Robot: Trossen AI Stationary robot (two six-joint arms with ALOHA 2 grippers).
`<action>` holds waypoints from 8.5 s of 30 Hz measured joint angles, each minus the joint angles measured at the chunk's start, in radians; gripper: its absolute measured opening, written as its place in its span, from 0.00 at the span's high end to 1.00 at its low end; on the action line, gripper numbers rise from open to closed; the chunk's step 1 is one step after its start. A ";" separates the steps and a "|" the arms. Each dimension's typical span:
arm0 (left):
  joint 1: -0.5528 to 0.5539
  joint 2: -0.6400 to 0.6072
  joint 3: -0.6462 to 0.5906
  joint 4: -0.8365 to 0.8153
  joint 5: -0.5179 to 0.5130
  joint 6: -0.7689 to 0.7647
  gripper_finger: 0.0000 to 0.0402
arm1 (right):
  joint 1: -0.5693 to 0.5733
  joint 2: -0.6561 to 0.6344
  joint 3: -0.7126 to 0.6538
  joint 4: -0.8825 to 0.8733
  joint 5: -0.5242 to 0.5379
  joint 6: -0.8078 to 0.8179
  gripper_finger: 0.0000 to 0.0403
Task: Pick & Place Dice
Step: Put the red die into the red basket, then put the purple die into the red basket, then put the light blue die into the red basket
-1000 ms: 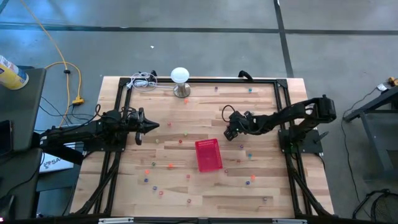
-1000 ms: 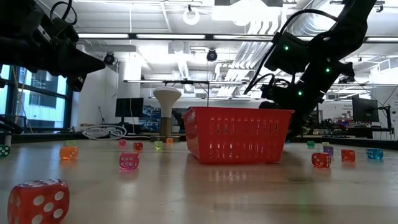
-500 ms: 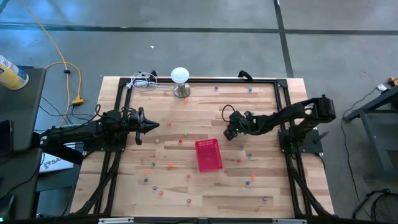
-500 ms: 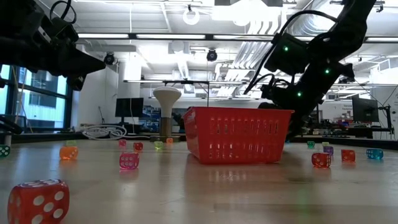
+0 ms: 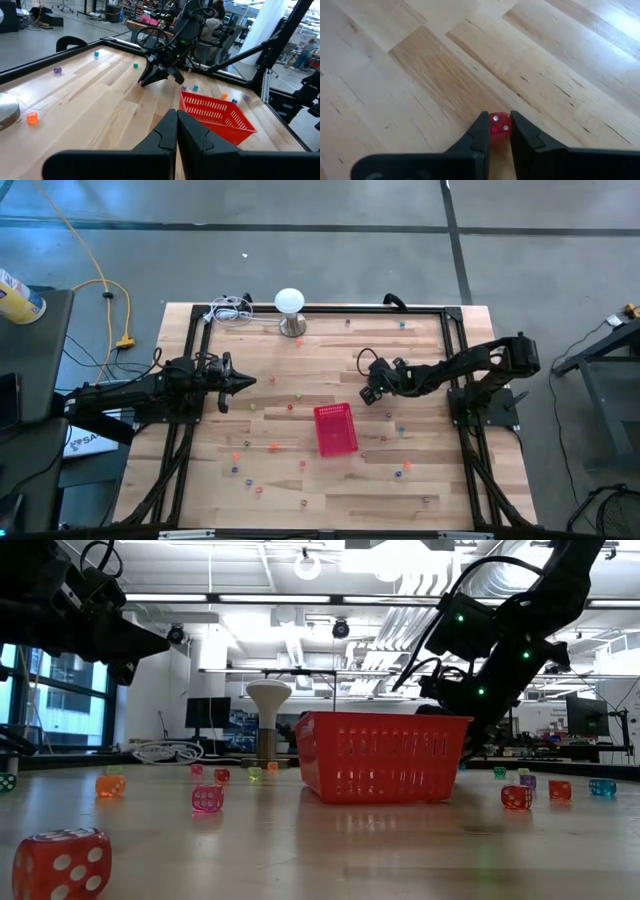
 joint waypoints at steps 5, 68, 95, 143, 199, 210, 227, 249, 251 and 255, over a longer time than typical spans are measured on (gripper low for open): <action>0.000 0.000 0.000 0.004 0.000 -0.002 0.99 | 0.028 -0.025 0.005 0.036 0.036 -0.049 0.93; -0.332 0.446 -0.031 0.729 -0.108 0.028 0.99 | 0.335 0.078 0.324 0.126 -0.212 -0.357 0.42; -0.493 1.600 0.430 1.283 -0.297 0.211 0.63 | 0.335 0.078 0.324 0.181 -0.212 -0.357 0.42; -0.535 1.227 0.515 0.381 -0.266 -0.008 0.60 | 0.474 -0.246 0.076 -0.522 -0.047 0.535 0.42; -0.541 1.227 0.517 0.384 -0.264 -0.008 0.60 | 0.481 -0.094 0.232 -0.437 0.005 0.260 0.92; -0.541 1.227 0.517 0.384 -0.264 0.001 0.60 | 0.457 -0.066 0.391 -0.118 -0.019 -0.123 0.92; -0.563 1.228 0.517 0.379 -0.256 0.019 0.60 | 0.354 0.087 0.389 0.042 -0.170 -0.161 0.48; -0.568 1.228 0.517 0.357 -0.257 0.029 0.60 | 0.552 -0.129 0.389 -0.823 -0.482 0.623 0.69; -0.568 1.228 0.517 0.358 -0.257 0.029 0.60 | 0.584 -0.129 0.388 -0.852 -0.443 0.685 0.70; -0.568 1.228 0.517 0.358 -0.259 0.027 0.60 | 0.595 -0.129 0.346 -0.870 -0.401 0.770 0.71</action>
